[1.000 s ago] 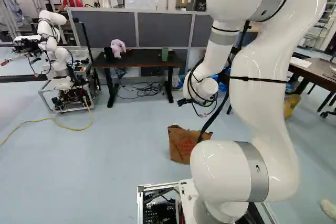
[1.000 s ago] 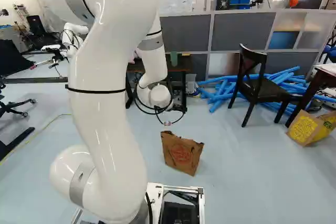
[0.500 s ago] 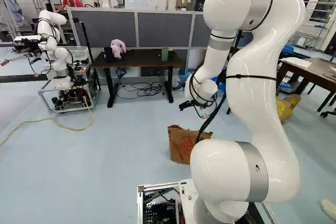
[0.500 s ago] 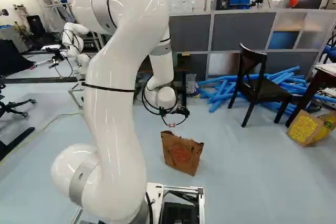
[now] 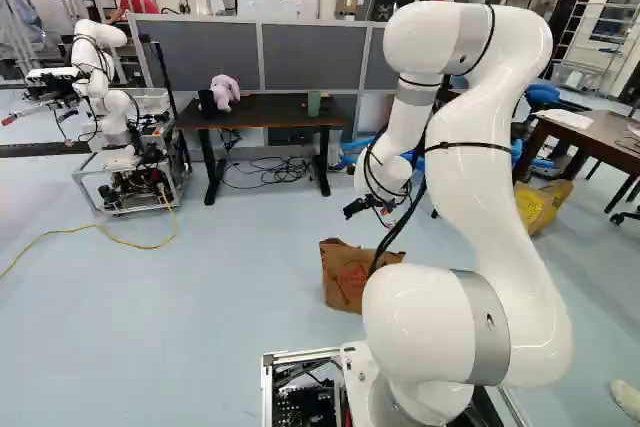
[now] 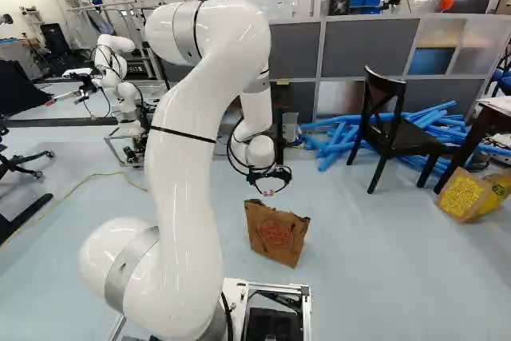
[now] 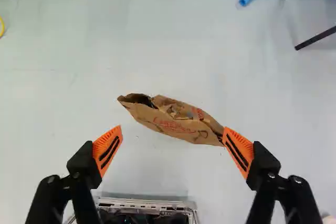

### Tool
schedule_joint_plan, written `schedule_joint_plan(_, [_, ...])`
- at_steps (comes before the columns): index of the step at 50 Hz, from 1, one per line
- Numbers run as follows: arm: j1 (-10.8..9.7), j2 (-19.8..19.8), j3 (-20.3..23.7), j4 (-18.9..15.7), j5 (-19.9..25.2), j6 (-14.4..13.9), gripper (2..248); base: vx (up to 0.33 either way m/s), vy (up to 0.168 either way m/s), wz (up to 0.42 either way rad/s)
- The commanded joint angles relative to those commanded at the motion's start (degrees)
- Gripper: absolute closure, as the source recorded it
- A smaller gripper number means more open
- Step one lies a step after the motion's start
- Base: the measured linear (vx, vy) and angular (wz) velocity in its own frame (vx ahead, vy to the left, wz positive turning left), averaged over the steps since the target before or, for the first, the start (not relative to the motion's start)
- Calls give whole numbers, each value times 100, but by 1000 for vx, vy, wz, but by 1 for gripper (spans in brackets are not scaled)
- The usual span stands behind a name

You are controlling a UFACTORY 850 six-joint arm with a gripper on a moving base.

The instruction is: Pick up the bag on the ground and place it on the table

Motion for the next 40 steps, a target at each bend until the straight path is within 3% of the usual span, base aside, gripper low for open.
schedule_joint_plan(40, [39,-1057,-895,-766,-750,0,3,0,0,0])
